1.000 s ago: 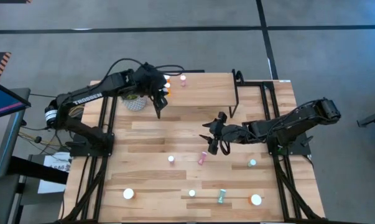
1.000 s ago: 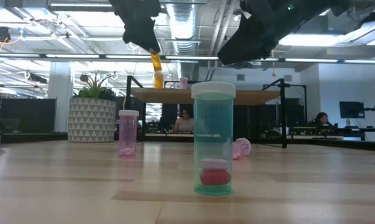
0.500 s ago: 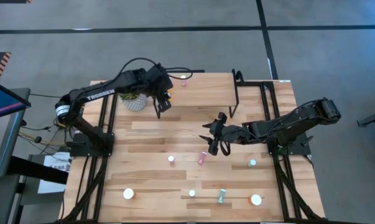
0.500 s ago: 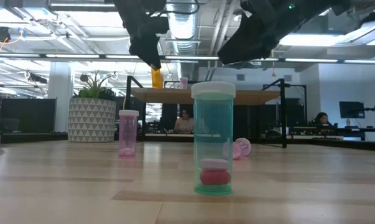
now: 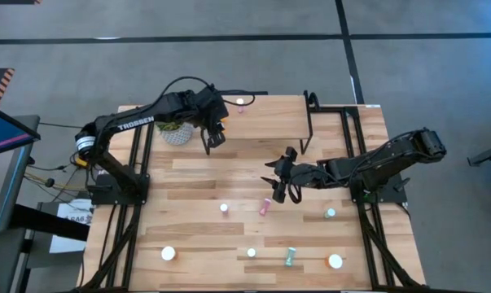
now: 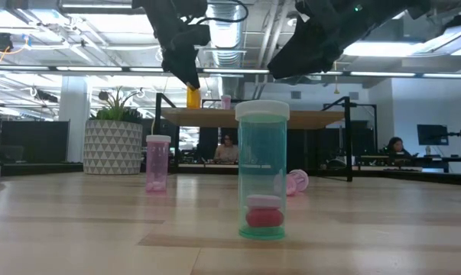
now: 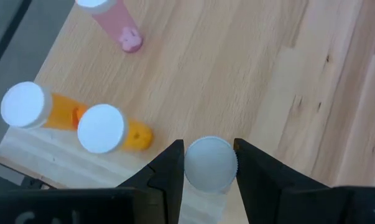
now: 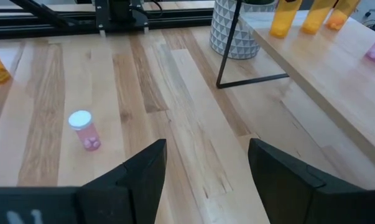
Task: Pick and place medicine bottles onto shelf by color
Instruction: Put the small orange pill bottle on the shelf aligned with the other small orange pill bottles
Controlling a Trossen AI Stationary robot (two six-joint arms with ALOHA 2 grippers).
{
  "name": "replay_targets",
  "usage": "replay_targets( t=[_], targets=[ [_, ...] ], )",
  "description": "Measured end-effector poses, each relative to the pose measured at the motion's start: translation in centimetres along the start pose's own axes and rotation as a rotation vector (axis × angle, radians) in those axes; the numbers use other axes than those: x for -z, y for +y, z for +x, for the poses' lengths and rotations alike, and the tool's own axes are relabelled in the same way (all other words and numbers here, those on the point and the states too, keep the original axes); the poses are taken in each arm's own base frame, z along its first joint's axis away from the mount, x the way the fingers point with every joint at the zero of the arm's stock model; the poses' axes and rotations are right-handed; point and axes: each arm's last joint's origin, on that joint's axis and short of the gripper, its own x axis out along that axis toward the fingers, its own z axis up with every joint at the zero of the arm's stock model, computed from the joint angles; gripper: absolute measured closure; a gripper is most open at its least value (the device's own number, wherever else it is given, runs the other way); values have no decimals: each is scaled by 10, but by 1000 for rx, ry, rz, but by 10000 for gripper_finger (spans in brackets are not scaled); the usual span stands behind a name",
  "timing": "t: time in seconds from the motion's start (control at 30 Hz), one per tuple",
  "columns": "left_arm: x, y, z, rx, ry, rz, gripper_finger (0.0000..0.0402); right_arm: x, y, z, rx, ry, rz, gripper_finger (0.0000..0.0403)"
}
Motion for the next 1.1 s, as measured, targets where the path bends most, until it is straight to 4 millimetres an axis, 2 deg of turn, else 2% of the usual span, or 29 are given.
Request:
replay_targets(
  t=[0.33, 0.67, 0.83, 1.1],
  targets=[
    [0, 0, 1, 2, 1, -7, 289, 0, 0, 0, 0, 0, 7, 153],
    [1, 1, 1, -18, 9, -8, 230, 0, 0, 0, 0, 0, 7, 153],
    [-1, 1, 1, -20, -10, -9, 213, 0, 0, 0, 0, 0, 8, 153],
    [-21, 3, -24, -31, -107, -1, 210, 0, 0, 0, 0, 0, 22, 153]
  ],
)
